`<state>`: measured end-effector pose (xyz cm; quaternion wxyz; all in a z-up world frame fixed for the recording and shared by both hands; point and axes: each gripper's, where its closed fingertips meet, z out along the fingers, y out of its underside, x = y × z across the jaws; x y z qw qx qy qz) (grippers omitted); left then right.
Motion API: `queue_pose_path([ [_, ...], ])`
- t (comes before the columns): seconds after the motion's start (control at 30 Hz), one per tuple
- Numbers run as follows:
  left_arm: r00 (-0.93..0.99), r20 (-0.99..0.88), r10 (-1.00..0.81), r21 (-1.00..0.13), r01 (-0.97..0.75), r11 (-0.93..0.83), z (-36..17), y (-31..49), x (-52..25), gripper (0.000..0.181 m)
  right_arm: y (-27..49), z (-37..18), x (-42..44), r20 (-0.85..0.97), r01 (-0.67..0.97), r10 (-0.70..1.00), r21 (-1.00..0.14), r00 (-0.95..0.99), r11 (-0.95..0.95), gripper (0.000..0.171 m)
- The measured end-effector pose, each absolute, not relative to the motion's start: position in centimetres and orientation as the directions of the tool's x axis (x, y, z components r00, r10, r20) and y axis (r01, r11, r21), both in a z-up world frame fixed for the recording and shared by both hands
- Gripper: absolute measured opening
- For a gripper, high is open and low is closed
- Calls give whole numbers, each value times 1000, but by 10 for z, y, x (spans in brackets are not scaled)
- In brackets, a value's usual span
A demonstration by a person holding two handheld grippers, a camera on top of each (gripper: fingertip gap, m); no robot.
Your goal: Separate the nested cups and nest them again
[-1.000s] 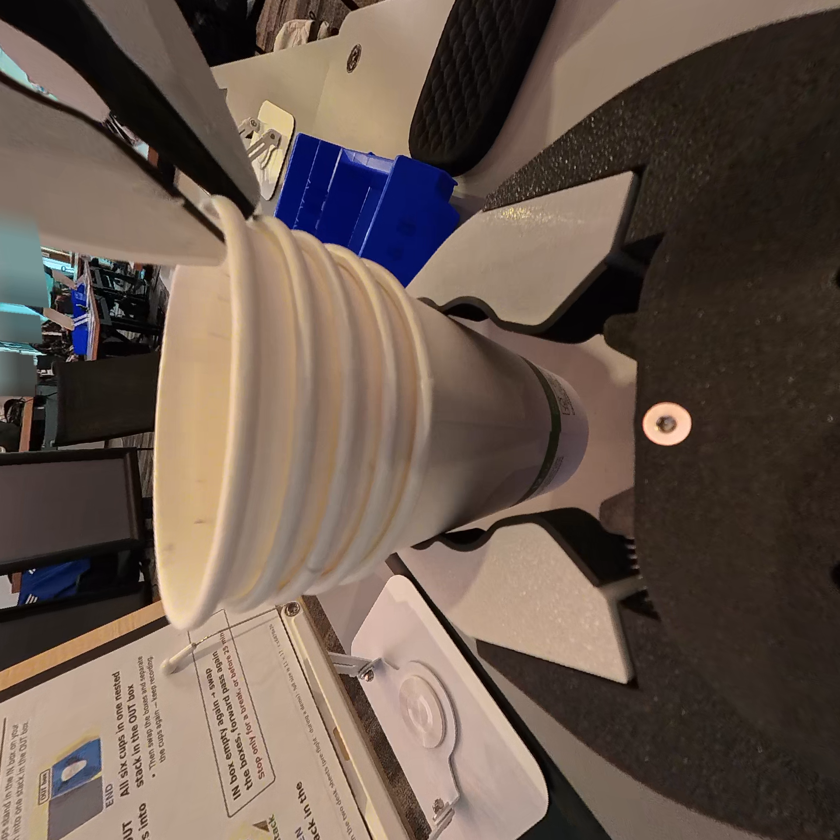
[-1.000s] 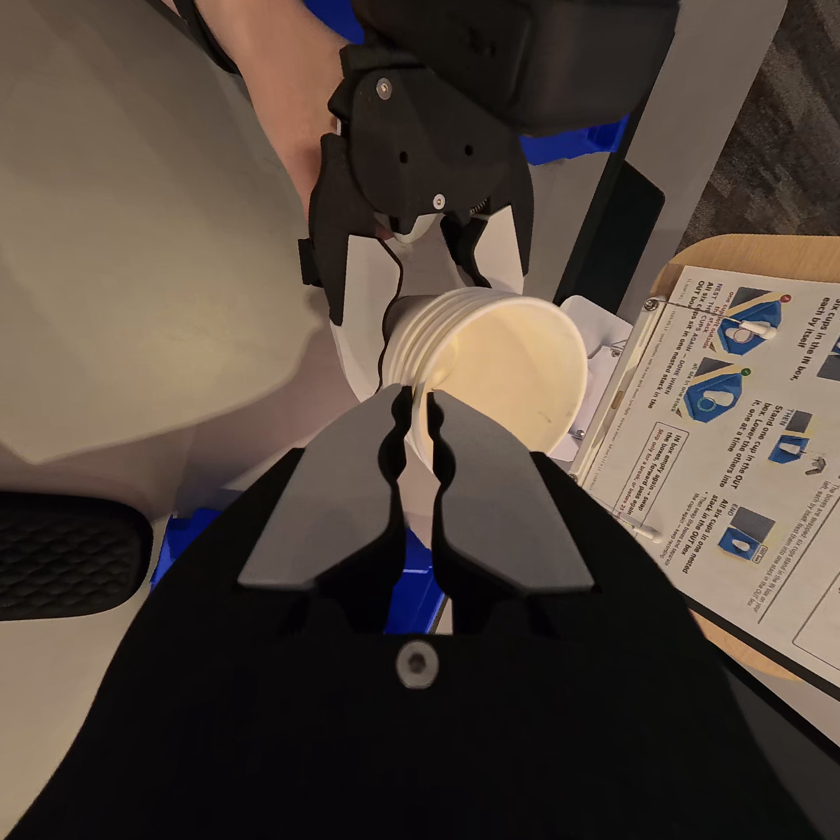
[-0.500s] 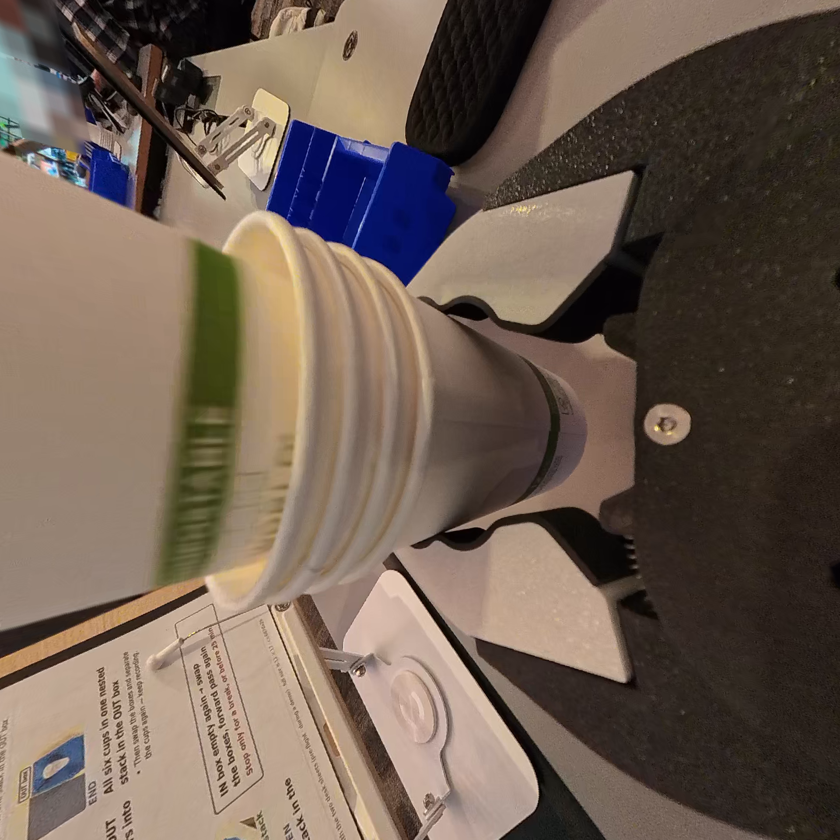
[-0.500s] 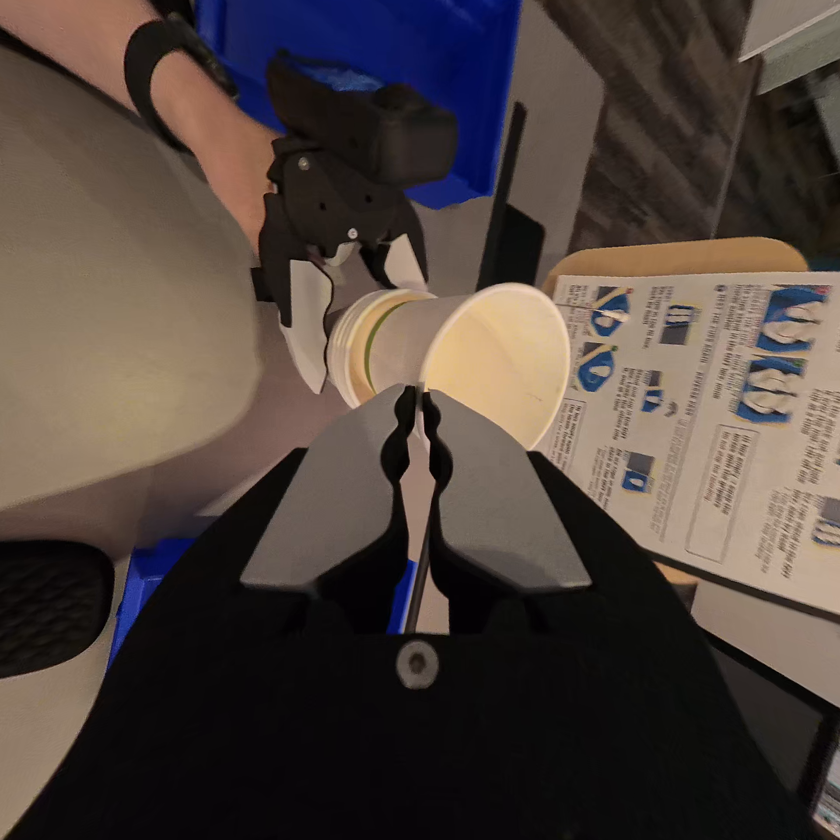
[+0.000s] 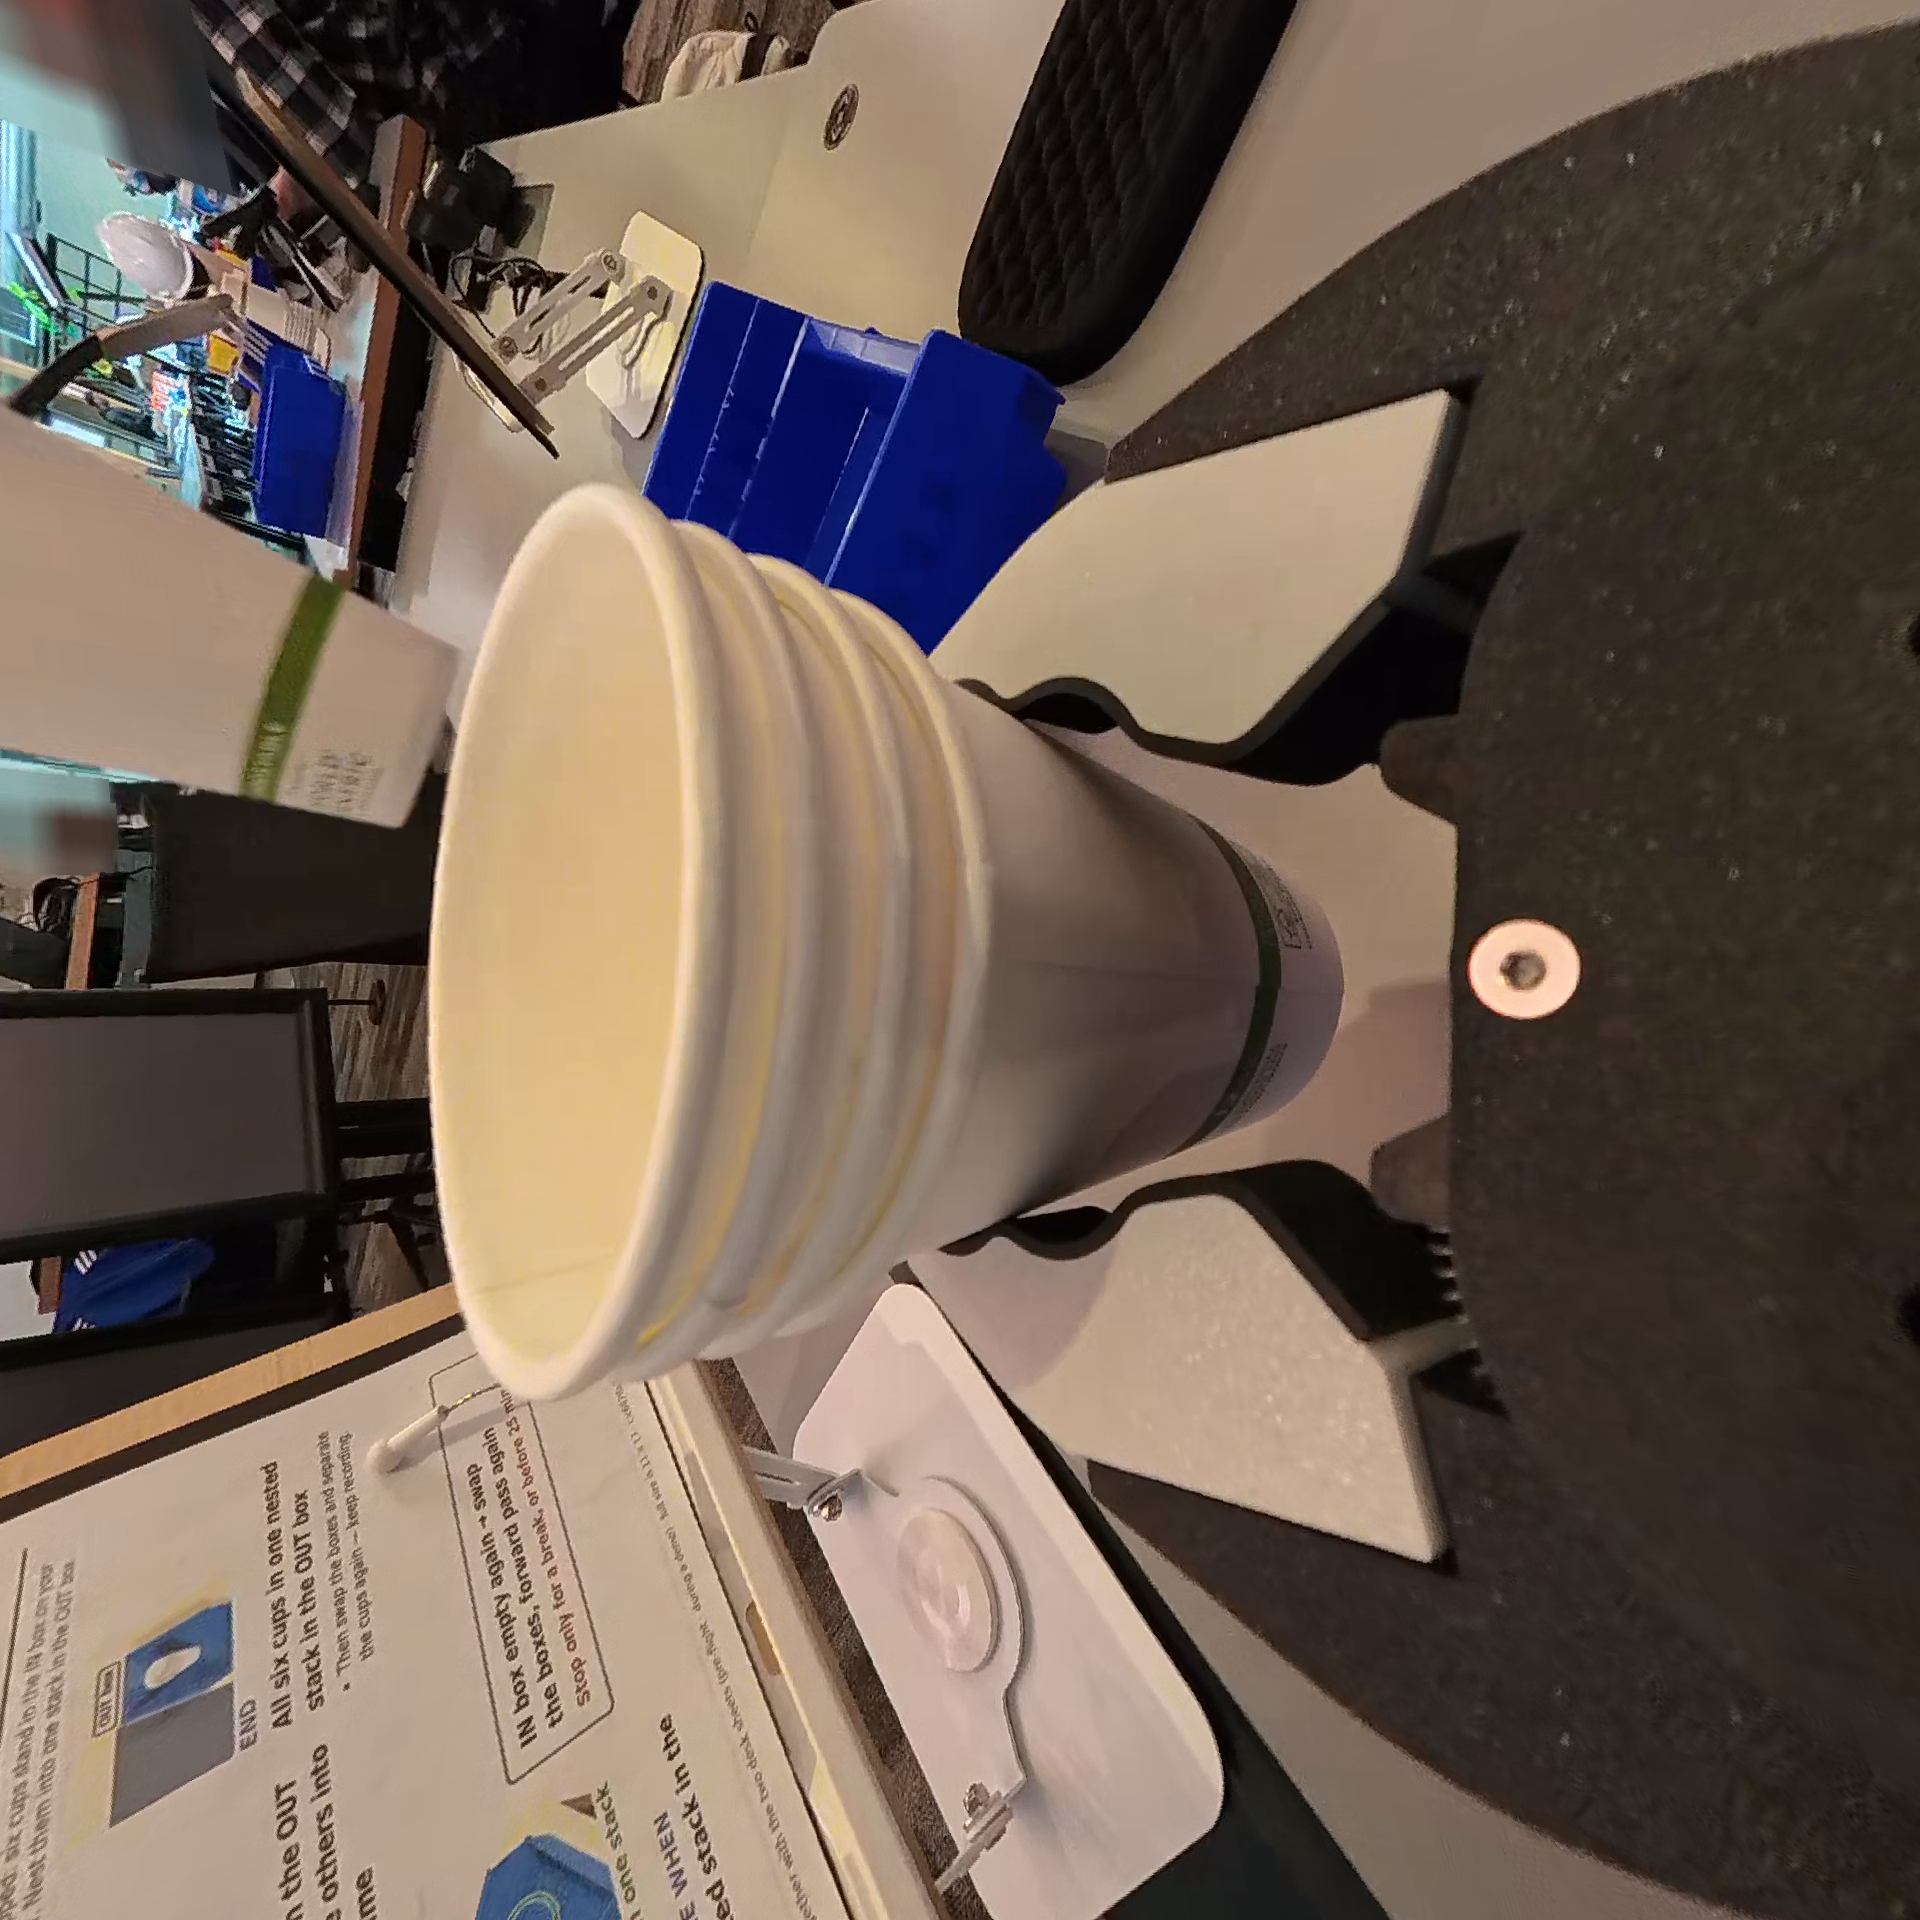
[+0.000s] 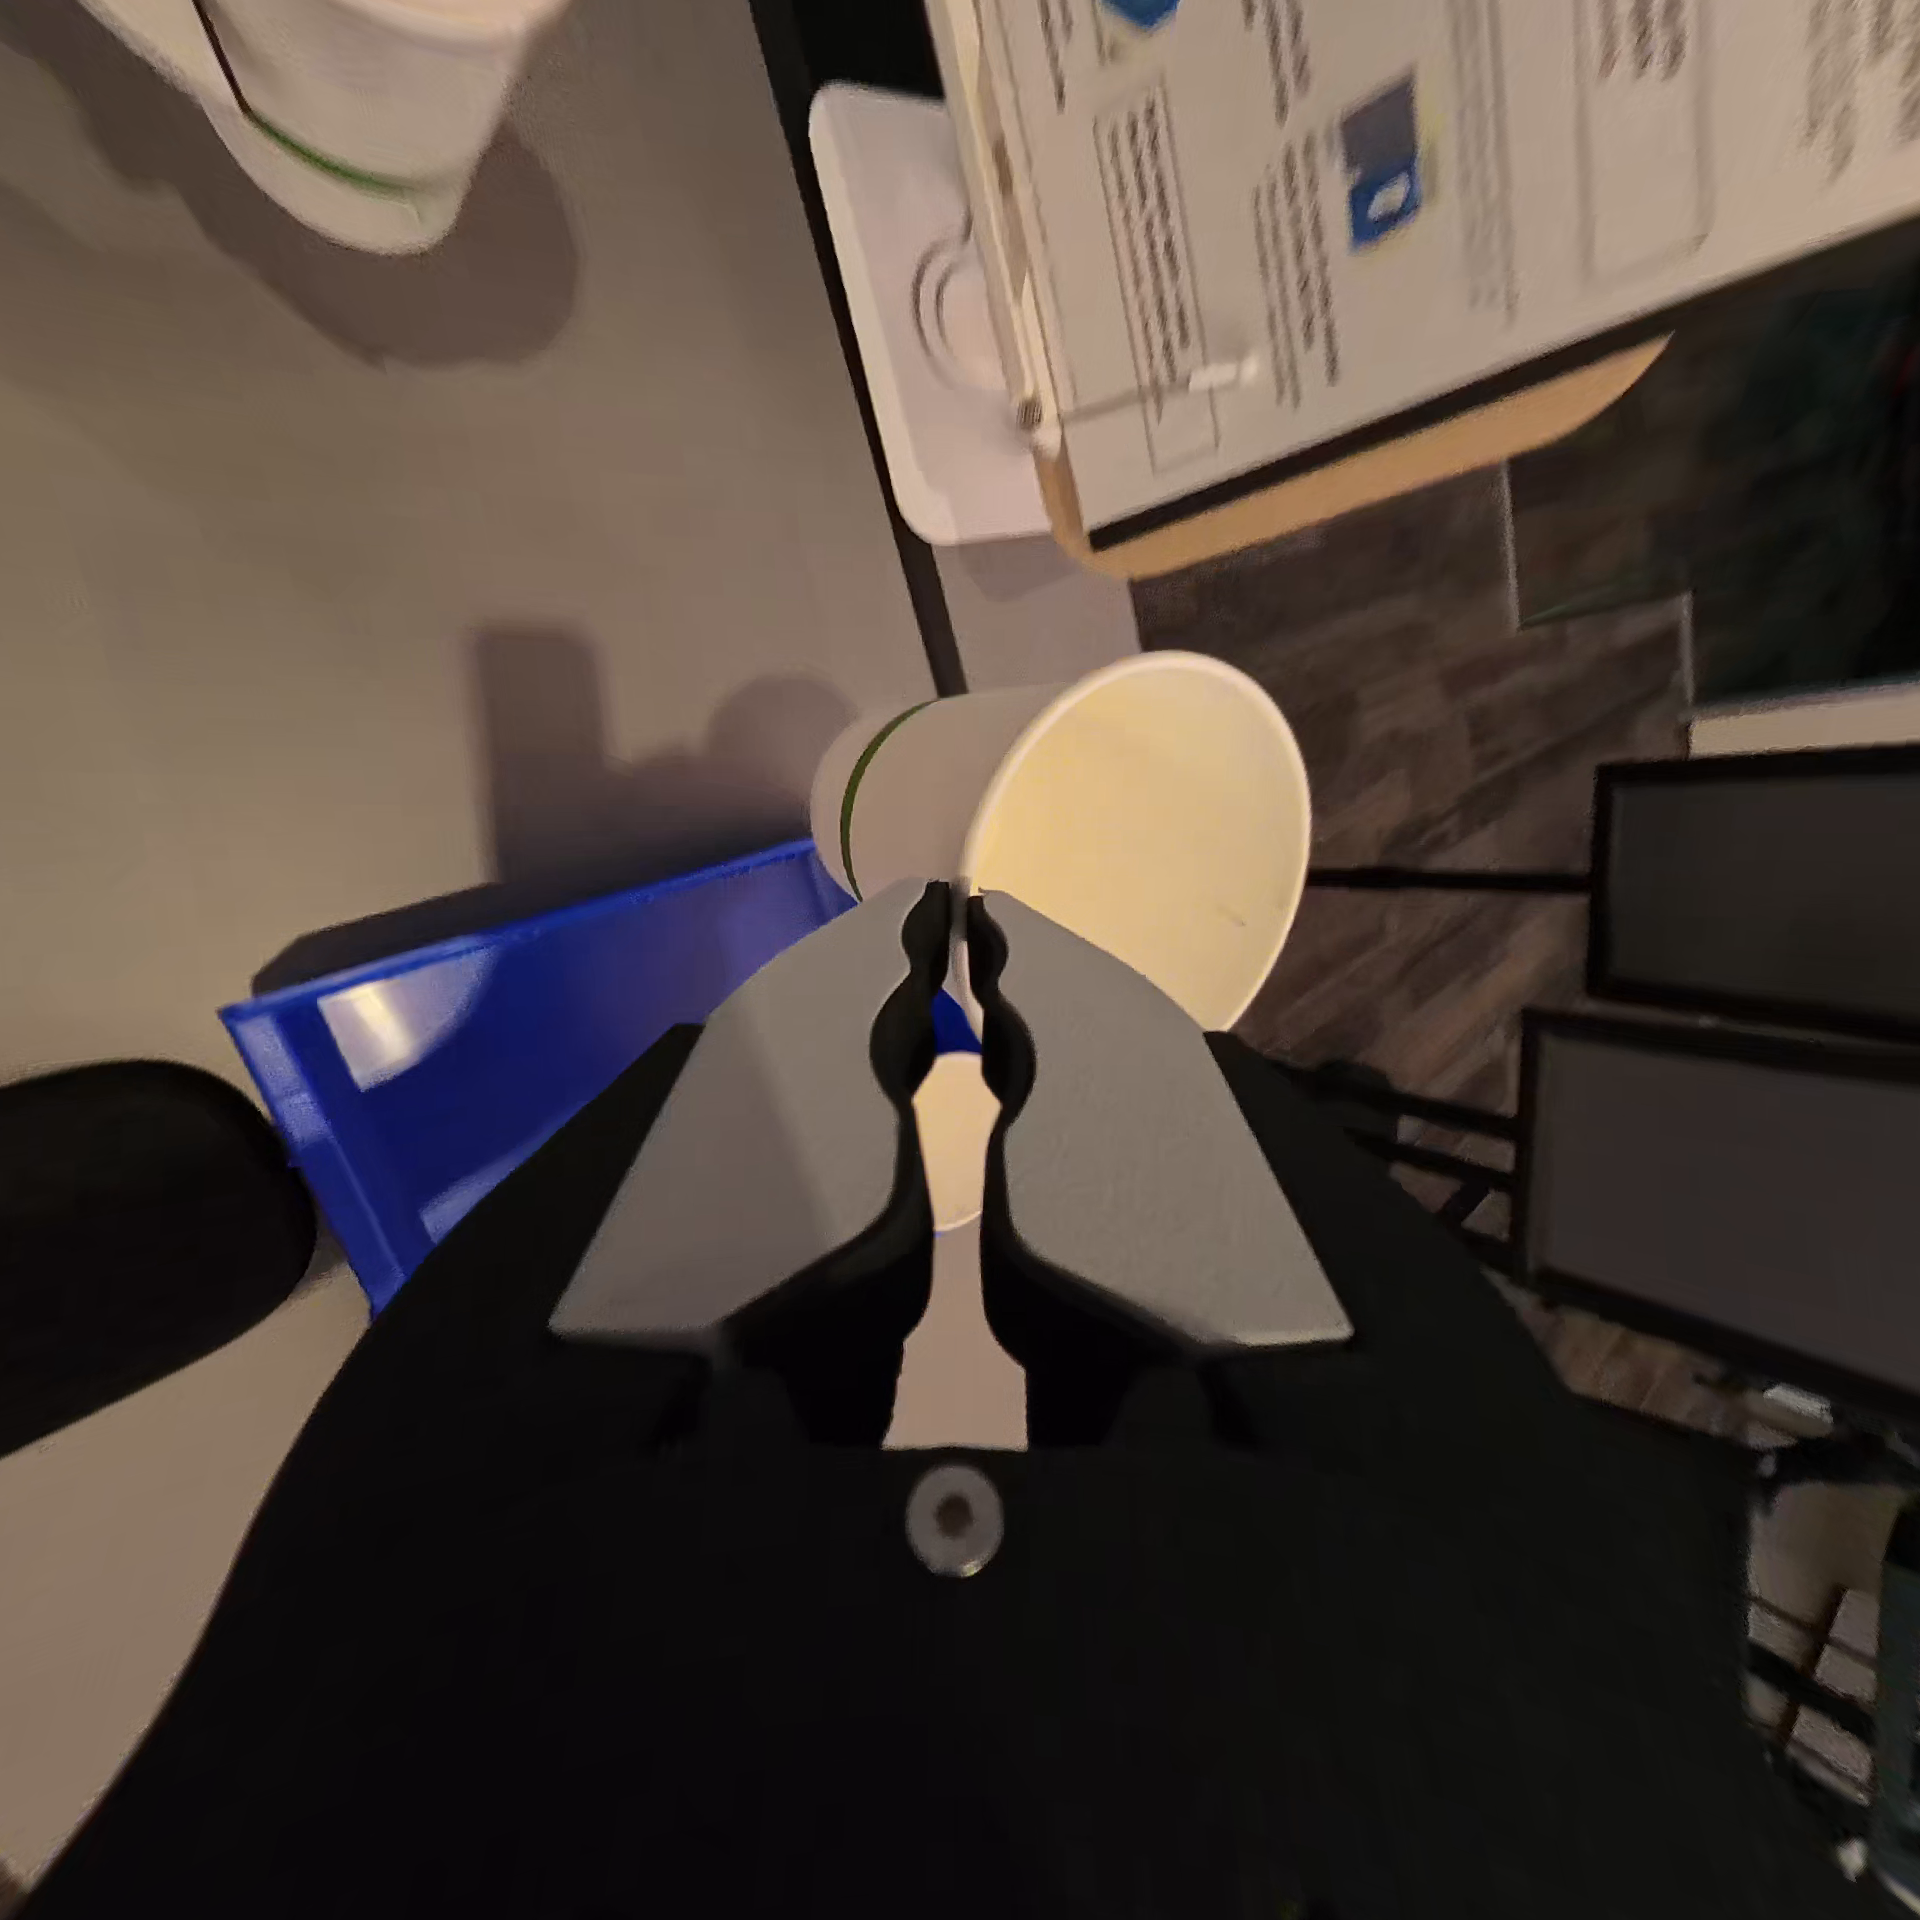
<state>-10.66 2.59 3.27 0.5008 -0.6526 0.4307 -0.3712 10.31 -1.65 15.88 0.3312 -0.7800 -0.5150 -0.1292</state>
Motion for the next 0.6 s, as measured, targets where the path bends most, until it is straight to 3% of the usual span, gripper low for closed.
queue_pose_path([
  [0.3, 351, 48, -935, -971, -204, -126, 29, 25, -104, 91, -27, 73, 148, 458, 866, 739, -327, 495, -377, 3],
  [0.6, 355, 49, -934, -970, -204, -129, 28, 27, -105, 91, -26, 21, 154, 412, 875, 772, -264, 483, -406, 4],
])
